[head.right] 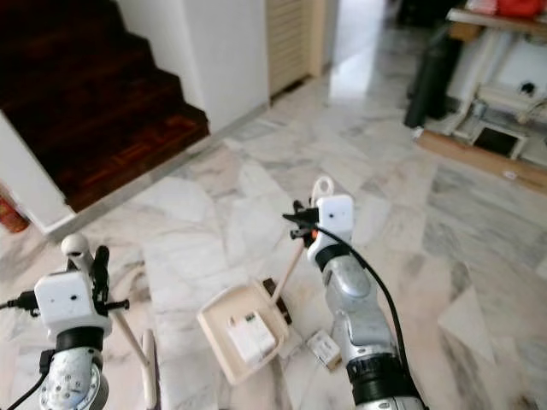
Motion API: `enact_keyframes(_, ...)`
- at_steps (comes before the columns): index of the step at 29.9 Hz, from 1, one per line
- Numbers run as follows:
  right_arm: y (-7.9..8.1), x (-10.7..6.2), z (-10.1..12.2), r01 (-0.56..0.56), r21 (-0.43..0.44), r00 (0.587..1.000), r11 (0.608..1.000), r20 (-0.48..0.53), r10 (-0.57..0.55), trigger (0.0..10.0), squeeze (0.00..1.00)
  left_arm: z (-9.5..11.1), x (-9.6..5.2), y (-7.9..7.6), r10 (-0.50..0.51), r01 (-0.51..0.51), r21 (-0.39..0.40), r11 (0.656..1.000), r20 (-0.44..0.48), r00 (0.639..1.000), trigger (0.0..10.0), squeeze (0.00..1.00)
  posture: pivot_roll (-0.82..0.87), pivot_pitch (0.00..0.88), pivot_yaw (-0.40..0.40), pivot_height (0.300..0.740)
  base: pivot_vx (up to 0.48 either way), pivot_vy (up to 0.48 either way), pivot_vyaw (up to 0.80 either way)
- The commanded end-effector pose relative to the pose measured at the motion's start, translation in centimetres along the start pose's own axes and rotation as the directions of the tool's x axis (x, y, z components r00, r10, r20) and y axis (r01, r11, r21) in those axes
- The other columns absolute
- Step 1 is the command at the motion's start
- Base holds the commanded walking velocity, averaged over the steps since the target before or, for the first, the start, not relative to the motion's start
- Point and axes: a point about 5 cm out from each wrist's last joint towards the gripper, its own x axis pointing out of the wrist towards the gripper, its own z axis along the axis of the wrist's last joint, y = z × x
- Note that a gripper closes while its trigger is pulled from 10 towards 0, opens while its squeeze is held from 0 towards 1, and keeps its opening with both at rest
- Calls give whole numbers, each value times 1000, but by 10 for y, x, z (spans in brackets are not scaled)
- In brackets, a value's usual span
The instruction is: Sweep floor
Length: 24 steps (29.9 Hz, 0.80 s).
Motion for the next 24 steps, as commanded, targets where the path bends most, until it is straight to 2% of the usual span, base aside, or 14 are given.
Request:
enact_keyframes(1,9,6,12,-31,29,999,999,35,30,10000,0,8,2,2,0,-1,19,1000,37,999,10000,0,-175,46,37,740,0,0,450)
enact_keyframes(6,10,7,11,-29,-1,1000,1000,2,29,10000,0,8,1,2,1,-2,18,1000,37,999,10000,0,-174,47,37,740,0,0,629)
enact_keyframes(13,10,7,10,-25,23,1000,999,-6,25,10000,0,8,1,2,0,-1,15,1000,33,999,10000,0,-174,47,37,740,0,0,743)
enact_keyframes(15,10,7,11,-22,40,1000,999,-2,22,10000,0,7,1,2,0,0,10,1000,28,1000,10000,0,-173,51,38,740,0,0,0)
enact_keyframes(24,11,8,11,-24,43,1000,999,-4,25,10000,0,7,1,1,-3,3,9,1000,26,1000,10000,0,-172,49,38,740,0,305,0)
